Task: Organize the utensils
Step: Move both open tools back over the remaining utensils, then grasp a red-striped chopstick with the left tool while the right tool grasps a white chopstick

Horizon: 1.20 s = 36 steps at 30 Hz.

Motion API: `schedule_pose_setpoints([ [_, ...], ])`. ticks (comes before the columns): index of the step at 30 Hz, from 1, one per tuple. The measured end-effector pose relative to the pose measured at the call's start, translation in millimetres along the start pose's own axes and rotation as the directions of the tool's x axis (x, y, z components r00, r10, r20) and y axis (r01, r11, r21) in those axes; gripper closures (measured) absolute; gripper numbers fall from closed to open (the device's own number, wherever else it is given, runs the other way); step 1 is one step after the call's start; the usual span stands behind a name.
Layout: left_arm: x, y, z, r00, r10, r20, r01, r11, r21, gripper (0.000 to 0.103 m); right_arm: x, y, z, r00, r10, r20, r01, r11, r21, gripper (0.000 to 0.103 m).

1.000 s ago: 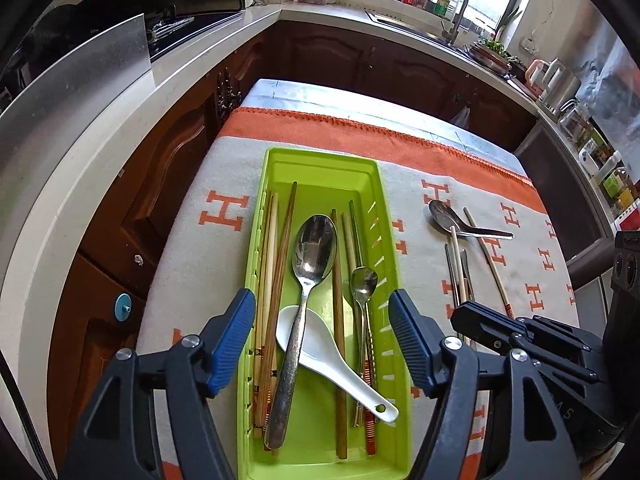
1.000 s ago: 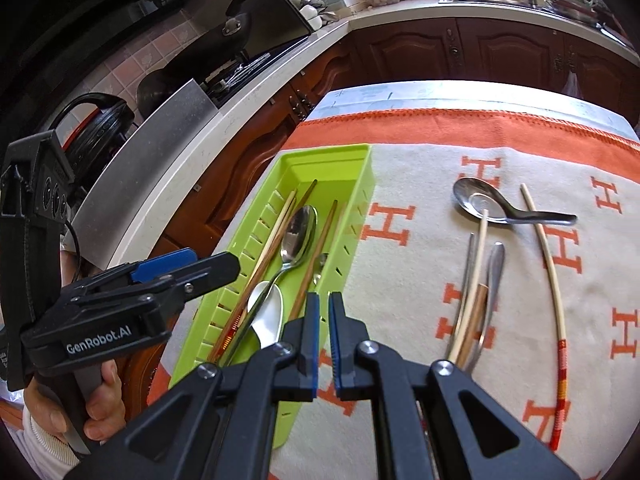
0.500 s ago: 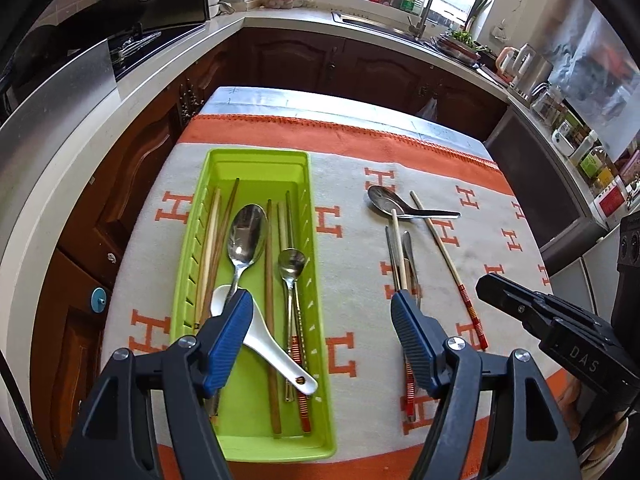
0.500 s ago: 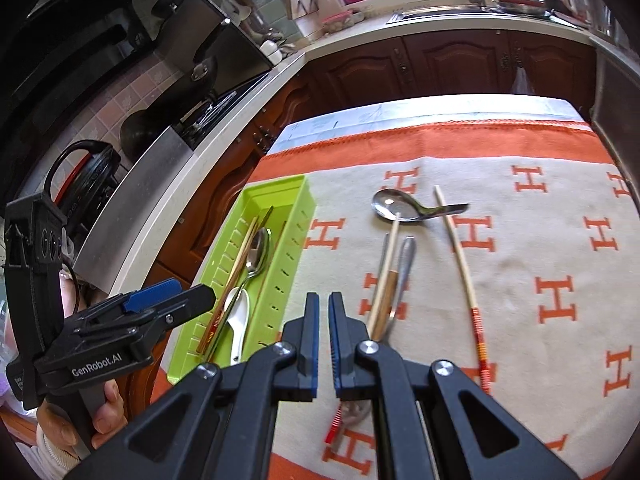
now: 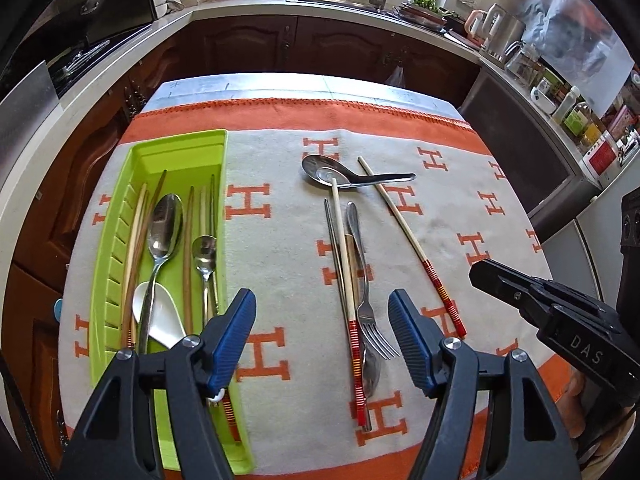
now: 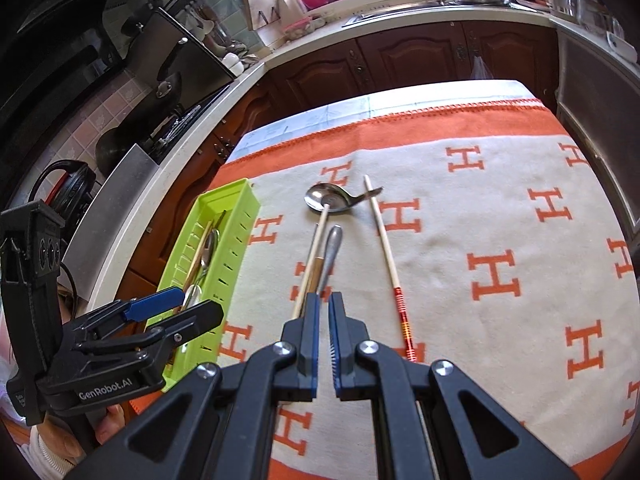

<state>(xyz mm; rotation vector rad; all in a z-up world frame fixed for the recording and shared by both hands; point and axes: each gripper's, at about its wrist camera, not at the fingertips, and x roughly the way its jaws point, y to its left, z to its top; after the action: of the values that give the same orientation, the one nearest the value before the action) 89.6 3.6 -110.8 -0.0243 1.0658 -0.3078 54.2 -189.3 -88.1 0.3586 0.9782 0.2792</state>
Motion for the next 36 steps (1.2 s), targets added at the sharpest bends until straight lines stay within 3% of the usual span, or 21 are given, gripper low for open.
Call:
schedule_pose_setpoints([
  [15, 75.6, -5.8, 5.2, 0.989, -0.006, -0.150, 0.002, 1.000, -0.022, 0.072, 22.3, -35.9, -2.9, 0.999, -0.026, -0.040, 0.027, 0.999, 0.040, 0.097],
  [22, 85.2, -3.9, 3.6, 0.986, -0.009, -0.164, 0.004, 1.000, -0.029, 0.075, 31.3, -40.9, -1.8, 0.998, -0.018, -0.056, 0.021, 0.999, 0.046, 0.097],
  [27, 86.8, 1.4, 4.2, 0.986, -0.012, -0.164, 0.004, 0.999, -0.048, 0.082, 37.8, -42.2, -1.2, 0.997, -0.025, -0.068, 0.028, 0.999, 0.043, 0.097],
  [36, 85.4, 6.7, 2.8, 0.987, -0.037, -0.158, 0.026, 0.997, -0.070, 0.083, 56.0, -40.8, 2.0, 0.993, -0.067, -0.099, 0.067, 0.998, -0.001, 0.097],
])
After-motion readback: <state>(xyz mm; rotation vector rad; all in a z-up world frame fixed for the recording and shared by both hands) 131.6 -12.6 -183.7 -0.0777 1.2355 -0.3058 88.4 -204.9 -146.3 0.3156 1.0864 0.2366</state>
